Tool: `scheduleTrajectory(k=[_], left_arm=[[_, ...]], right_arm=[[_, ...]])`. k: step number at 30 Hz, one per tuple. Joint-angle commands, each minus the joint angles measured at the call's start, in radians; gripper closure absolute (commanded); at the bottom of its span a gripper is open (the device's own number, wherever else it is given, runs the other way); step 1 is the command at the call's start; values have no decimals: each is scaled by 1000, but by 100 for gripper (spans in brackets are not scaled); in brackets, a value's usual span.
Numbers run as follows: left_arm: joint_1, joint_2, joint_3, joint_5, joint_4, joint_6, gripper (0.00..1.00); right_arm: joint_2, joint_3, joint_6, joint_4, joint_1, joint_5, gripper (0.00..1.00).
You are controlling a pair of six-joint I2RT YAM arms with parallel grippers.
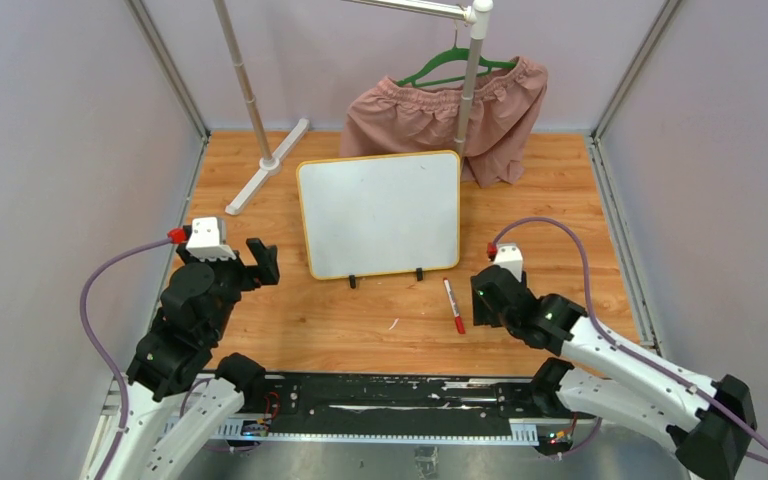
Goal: Write a sentence on the whiteboard
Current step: Open the whiteboard marker at the center of the board.
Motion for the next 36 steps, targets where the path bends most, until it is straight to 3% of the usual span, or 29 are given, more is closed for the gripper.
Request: scheduleTrajectory(k=[1,25,36], left_arm=[[-13,-13,2,10,29,12,0],[-18,-16,-6,11,34,15,0],[-24,-17,-7,8,38,15,0]], right_arm=[[85,-8,-28,92,-9,-152,36],[512,132,-128,225,-31,-252,47],[627,154,-140,289,-80,-282,64]])
